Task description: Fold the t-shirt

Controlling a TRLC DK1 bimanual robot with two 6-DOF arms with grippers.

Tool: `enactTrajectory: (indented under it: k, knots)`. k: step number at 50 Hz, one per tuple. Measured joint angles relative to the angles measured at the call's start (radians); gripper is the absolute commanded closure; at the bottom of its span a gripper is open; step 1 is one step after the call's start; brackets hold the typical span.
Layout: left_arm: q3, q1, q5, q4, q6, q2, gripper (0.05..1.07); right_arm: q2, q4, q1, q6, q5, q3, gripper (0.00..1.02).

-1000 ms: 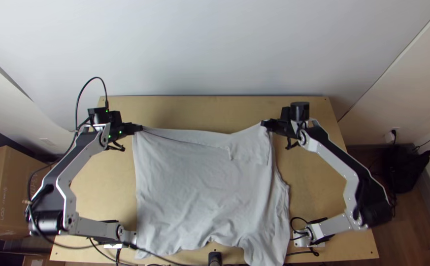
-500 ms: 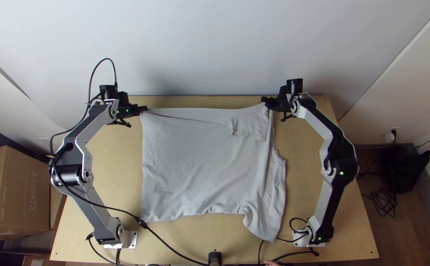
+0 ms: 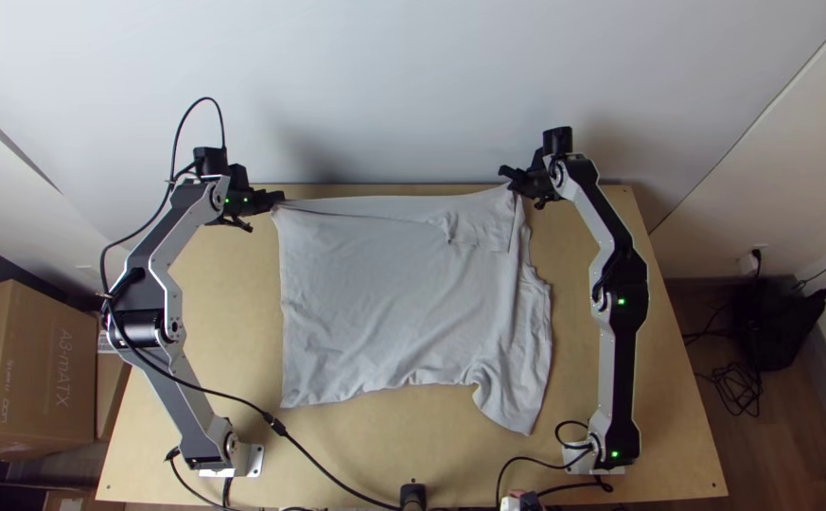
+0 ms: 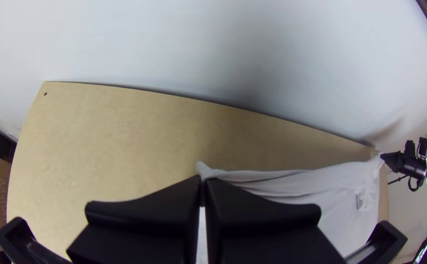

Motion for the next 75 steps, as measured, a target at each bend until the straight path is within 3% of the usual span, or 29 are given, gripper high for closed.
enactTrajectory:
  k: [14,24,43,72,75]
  knots:
    - [0.049,-0.026,-0.003,-0.145,-0.033,-0.006,1.05,-0.002,-0.203,-0.016,0.031,0.003,0.014,1.0]
    - [-0.021,-0.026,-0.003,-0.15,-0.04,-0.058,1.05,-0.077,-0.294,-0.019,0.019,0.003,-0.043,1.0]
    - [-0.29,-0.026,-0.003,-0.07,-0.041,-0.228,1.05,-0.274,-0.278,-0.019,0.011,0.003,-0.291,1.0]
    - [-0.566,-0.026,-0.003,0.021,-0.05,-0.378,1.05,-0.44,-0.074,-0.013,0.0,0.005,-0.699,1.0]
    - [-0.594,-0.026,-0.003,0.031,-0.052,-0.384,1.02,-0.446,-0.057,-0.012,0.0,0.007,-0.739,0.86]
